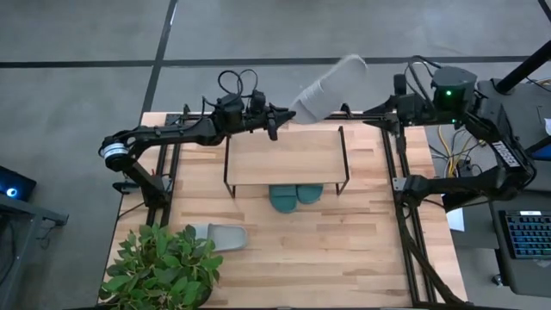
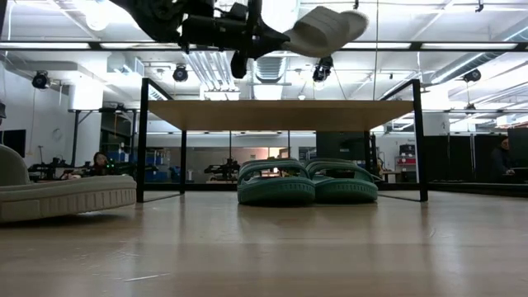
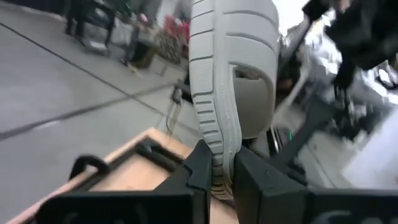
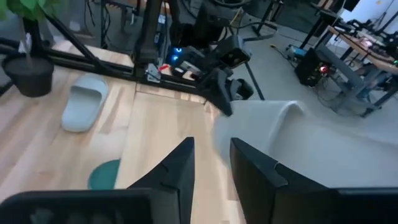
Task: Pick and place slides into the shelf
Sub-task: Put the right gray slides on the shelf
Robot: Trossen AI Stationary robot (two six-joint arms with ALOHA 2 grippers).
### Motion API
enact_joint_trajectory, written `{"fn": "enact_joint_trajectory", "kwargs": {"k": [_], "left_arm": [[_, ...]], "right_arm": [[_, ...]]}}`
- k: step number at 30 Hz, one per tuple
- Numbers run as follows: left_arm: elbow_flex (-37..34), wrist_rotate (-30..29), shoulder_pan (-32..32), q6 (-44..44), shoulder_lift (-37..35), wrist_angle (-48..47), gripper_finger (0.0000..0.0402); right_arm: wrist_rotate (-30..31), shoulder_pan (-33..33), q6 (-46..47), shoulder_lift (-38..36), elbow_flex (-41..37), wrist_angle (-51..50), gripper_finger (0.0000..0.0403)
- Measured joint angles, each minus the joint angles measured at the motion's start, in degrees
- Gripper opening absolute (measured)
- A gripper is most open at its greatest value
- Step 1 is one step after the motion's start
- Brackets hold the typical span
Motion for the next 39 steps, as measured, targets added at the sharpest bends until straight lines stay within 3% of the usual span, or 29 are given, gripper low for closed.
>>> {"fn": "enact_joint_trajectory", "kwargs": {"k": [7,13,17,19,26,30,39], "left_arm": [[-8.1,-3.0,-0.1,-8.3,0.0,19.5,0.0017],[-11.7,-10.4,-1.2,-9.2,0.0,21.9,0.0017],[-11.4,-10.7,-1.4,-9.2,0.0,23.6,0.0016],[-11.1,-10.3,-1.6,-10.1,0.0,24.2,0.0016],[-11.3,-11.5,-1.5,-12.0,0.0,24.3,0.0016],[-11.3,-12.2,-1.5,-12.0,0.0,24.7,0.0016],[-11.3,-13.1,-1.6,-13.4,0.0,24.9,0.0015]], "right_arm": [[-0.2,0.4,0.9,-1.5,-1.7,-1.2,0.0095],[-0.2,2.4,-0.2,-1.6,-5.0,1.1,0.0089],[0.6,5.8,-1.4,-1.2,-9.4,7.2,0.0089],[4.9,7.8,-3.5,-1.0,-11.3,9.5,0.0090],[29.1,17.6,-13.2,-0.4,-18.2,20.2,0.0090],[36.7,21.7,-19.9,0.1,-21.5,26.0,0.0090],[47.2,26.8,-33.4,5.6,-29.2,40.7,0.0090]]}}
